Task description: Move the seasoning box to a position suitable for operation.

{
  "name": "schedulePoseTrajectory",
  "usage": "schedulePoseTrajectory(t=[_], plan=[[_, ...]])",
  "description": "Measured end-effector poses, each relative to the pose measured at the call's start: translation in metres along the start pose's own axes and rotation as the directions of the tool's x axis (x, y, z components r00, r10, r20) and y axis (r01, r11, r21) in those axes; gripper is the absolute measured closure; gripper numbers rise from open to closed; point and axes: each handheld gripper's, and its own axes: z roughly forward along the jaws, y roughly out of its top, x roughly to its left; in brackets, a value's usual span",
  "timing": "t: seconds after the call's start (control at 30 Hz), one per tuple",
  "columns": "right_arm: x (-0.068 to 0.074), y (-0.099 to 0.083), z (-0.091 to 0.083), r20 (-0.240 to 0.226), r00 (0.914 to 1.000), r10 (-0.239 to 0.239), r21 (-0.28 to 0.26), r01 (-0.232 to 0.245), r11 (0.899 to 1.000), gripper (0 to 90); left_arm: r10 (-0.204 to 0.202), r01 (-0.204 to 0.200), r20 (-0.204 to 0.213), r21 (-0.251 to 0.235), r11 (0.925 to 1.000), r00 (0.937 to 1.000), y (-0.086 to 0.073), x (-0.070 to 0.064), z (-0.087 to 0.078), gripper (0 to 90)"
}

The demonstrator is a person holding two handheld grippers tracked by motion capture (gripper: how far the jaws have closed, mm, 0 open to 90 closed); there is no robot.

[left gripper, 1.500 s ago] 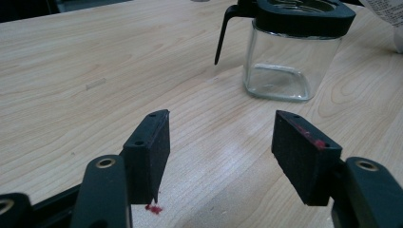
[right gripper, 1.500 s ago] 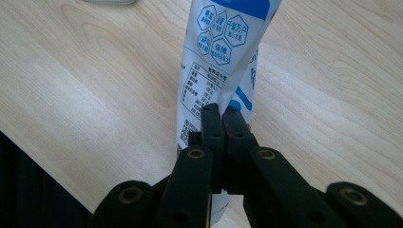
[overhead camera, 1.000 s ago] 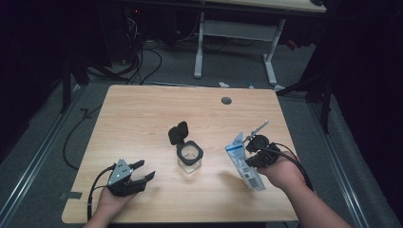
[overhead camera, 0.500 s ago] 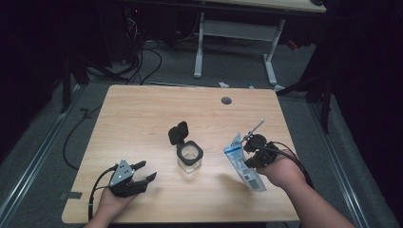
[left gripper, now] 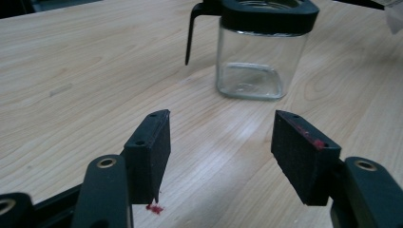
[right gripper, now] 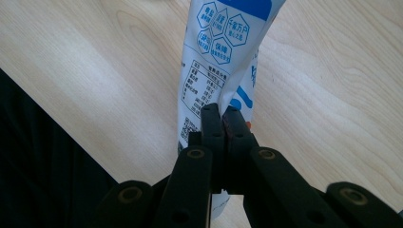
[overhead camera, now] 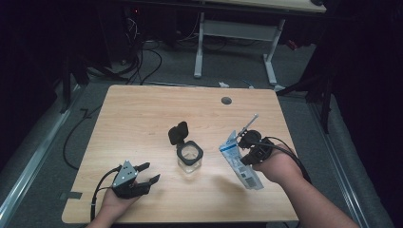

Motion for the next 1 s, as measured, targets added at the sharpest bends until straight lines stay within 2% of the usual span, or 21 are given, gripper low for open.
schedulePoseTrajectory(t=[0.37, 0.5, 0.67, 0.73, 1.0], plan=[[0.015, 0.02, -0.001, -0.009, 0.9986, -0.052, -0.029, 0.052, 0.998, 89.9, 0.032, -0.031, 0.079, -0.008, 0.9995, 0.9963, 0.007, -0.03, 0.018, 38.8], [0.023, 0.026, 0.0, -0.02, 0.9978, -0.063, -0.041, 0.062, 0.997, 89.9, 0.057, -0.057, 0.112, -0.002, 0.9984, 0.9921, 0.012, -0.044, 0.027, 37.1], [0.033, 0.033, 0.002, -0.023, 0.9958, -0.089, -0.035, 0.088, 0.996, 89.9, 0.081, -0.077, 0.138, -0.033, 0.9965, 0.9871, 0.019, -0.065, 0.039, 36.9], [0.037, 0.036, 0.003, -0.021, 0.995, -0.097, -0.034, 0.097, 0.995, 89.9, 0.094, -0.091, 0.156, -0.027, 0.9955, 0.9833, 0.021, -0.072, 0.044, 36.9], [0.046, 0.046, 0.006, -0.033, 0.9933, -0.111, -0.038, 0.109, 0.993, 89.9, 0.118, -0.114, 0.201, -0.033, 0.993, 0.9725, 0.03, -0.09, 0.065, 34.6]])
